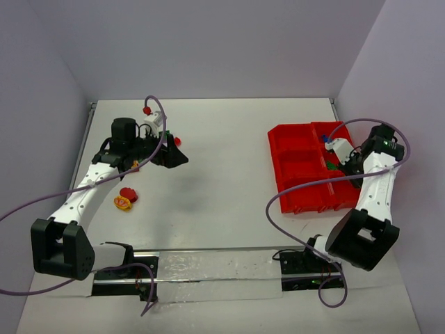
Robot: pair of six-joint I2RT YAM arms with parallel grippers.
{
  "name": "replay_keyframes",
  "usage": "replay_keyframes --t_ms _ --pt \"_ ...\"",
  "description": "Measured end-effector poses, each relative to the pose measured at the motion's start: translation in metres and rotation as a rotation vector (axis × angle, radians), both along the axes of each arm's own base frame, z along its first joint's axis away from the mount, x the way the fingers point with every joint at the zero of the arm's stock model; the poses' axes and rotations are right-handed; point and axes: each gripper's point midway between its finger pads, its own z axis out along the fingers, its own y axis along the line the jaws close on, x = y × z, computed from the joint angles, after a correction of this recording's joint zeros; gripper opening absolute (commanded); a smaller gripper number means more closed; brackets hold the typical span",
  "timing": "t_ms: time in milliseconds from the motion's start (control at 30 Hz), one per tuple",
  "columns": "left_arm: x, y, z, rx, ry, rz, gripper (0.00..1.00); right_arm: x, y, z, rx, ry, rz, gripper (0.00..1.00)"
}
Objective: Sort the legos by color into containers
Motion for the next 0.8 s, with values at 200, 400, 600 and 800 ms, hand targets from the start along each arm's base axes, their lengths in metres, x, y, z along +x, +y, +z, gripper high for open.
replay_keyframes --t_ms 200,400,600,800 --pt "0.002 0.002 0.0 0.013 -0.01 0.007 0.99 0.004 -0.023 -0.012 -0.089 0.092 0.079 0.03" --pt "0.005 0.004 -0.002 0.032 -0.009 0.017 0.99 0.002 -0.037 -0.027 -0.166 0.149 0.146 0.06" --pt "0.011 0.006 -0.001 0.046 -0.011 0.039 0.99 0.008 -0.043 -0.039 -0.194 0.159 0.168 0.16" --pt "0.016 0.011 0.001 0.061 -0.013 0.07 0.99 0.013 -0.04 -0.049 -0.202 0.155 0.192 0.44"
